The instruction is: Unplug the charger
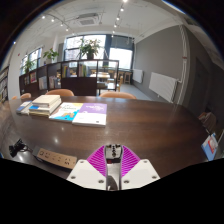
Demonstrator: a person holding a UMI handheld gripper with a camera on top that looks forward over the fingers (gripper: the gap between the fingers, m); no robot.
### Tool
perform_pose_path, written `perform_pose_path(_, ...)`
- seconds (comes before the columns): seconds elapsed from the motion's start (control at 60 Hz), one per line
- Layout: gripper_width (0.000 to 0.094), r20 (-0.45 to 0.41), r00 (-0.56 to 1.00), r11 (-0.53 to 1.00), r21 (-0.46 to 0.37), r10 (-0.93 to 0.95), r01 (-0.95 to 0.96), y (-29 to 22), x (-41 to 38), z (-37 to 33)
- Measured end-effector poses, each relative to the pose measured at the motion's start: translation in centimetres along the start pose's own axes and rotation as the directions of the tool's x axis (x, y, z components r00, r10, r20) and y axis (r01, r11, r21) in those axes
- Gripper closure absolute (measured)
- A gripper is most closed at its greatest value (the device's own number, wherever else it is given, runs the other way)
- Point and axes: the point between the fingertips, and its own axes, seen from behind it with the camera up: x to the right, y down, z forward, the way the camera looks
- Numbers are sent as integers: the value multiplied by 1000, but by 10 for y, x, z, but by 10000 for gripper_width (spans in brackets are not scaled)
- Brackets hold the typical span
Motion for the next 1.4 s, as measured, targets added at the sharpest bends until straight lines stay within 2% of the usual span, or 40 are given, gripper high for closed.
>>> perform_pose_path(0.083,773,23,998,997,-45,63,-62,28,-5,15)
perform_pose_path(0.167,754,6,999,993,-106,44,-43,66,-4,29)
perform_pose_path(0.25,741,28,998,987,-147,62,-58,88,-13,40)
perform_pose_path(0.35,700,33,998,981,-190,44,-37,107,-15,46)
perform_pose_path(0.4,673,23,999,983,-183,36,-31,104,-14,50)
perform_pose_path(0.433,632,19,999,982,-188,26,-22,103,-14,50)
perform_pose_path(0.517,414,22,1000,980,-196,-19,23,88,-14,40)
perform_pose_path(0.55,381,27,999,983,-182,-21,26,74,-14,36)
perform_pose_path(0.633,288,24,1000,994,-105,-16,18,28,-20,12)
perform_pose_path(0.717,140,8,1000,1000,-31,-1,1,-21,-21,-20)
perform_pose_path(0.85,135,-6,999,996,79,40,-40,-80,-29,-80)
perform_pose_path(0.983,130,7,996,987,133,88,-88,-95,-46,-135)
perform_pose_path(1.167,134,1,996,992,87,89,-89,-55,-75,-181)
perform_pose_path(1.4,132,40,998,998,26,57,-58,-4,-123,-219)
